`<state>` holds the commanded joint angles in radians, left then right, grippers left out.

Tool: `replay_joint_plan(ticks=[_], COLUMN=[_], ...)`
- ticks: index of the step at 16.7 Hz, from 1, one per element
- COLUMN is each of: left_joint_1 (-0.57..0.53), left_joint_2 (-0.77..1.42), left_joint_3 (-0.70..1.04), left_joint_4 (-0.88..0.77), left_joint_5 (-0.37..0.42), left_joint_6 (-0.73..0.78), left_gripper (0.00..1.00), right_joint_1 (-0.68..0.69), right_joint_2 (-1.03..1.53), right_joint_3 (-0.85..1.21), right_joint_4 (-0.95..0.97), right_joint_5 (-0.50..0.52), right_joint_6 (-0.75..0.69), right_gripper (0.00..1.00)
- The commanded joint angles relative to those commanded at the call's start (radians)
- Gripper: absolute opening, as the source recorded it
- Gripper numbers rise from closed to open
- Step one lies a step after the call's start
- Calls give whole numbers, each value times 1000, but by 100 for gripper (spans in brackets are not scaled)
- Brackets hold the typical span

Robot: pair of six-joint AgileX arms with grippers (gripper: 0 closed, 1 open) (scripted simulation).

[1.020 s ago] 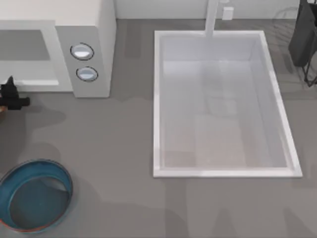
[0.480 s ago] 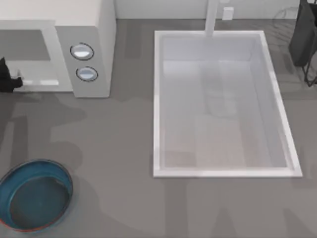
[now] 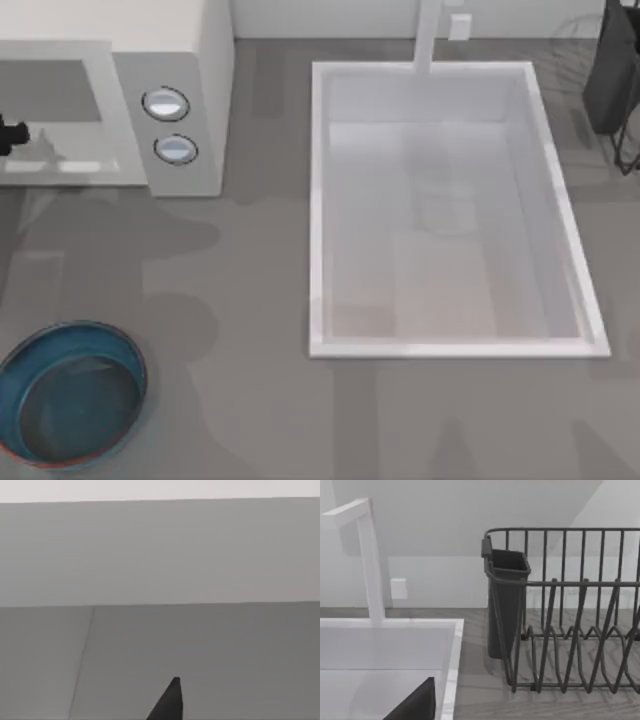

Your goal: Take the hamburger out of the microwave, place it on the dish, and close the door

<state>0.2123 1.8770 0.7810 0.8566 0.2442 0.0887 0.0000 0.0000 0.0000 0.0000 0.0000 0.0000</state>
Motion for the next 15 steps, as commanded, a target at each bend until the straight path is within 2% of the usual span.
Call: replay_joint_plan(ticks=[5,8,11,15], left_joint_1=[-4,-38,-103,-223], left_joint_2=[3,-1,-2,6], left_joint_3=[2,47,130,270], left_joint_4=[-7,-94,-272,-609], left_joint_5=[-4,-36,-98,-214], left_joint_6=[-8,-96,-284,-668], left_gripper=[0,0,0,0], right_joint_1=[0,0,0,0], right_joint_2=[0,0,0,0], right_joint_3=[0,0,0,0], right_joint_4=[0,0,0,0], right_joint_5=[0,0,0,0], right_joint_6=[0,0,0,0], right_gripper=[100,100,100,100])
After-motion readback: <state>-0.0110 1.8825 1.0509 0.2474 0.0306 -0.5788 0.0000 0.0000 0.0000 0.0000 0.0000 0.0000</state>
